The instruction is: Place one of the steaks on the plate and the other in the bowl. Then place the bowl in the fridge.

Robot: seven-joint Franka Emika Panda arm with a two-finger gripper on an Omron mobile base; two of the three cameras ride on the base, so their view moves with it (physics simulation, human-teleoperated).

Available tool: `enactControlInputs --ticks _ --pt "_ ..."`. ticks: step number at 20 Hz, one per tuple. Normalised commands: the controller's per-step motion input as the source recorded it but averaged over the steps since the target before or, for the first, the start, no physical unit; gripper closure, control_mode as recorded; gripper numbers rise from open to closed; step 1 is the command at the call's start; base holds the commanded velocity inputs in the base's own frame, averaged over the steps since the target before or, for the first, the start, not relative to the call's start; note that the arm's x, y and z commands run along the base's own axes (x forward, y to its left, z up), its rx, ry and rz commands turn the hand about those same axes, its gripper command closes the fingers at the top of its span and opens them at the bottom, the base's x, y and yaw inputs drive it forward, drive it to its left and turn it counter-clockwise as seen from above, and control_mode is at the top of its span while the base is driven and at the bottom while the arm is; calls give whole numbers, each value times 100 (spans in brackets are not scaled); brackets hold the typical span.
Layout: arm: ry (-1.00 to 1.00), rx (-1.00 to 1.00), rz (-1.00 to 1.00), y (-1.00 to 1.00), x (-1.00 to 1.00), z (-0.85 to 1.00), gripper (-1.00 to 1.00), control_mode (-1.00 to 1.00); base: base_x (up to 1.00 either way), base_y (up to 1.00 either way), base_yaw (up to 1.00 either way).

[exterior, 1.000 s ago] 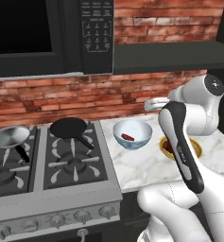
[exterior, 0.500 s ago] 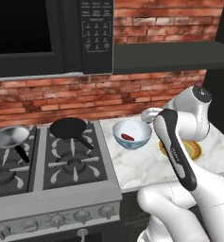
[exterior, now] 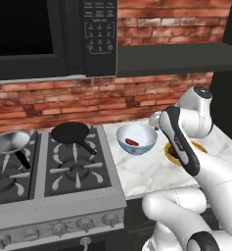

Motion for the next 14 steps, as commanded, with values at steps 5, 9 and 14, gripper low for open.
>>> enactControlInputs --ticks 5,9,14 --pt "11 0 0 -25 11 -40 -100 -100 0 0 0" --pt "7 0 0 -9 29 -40 -100 -100 0 0 0" --pt "2 0 0 -3 38 -37 -100 -100 0 0 0"
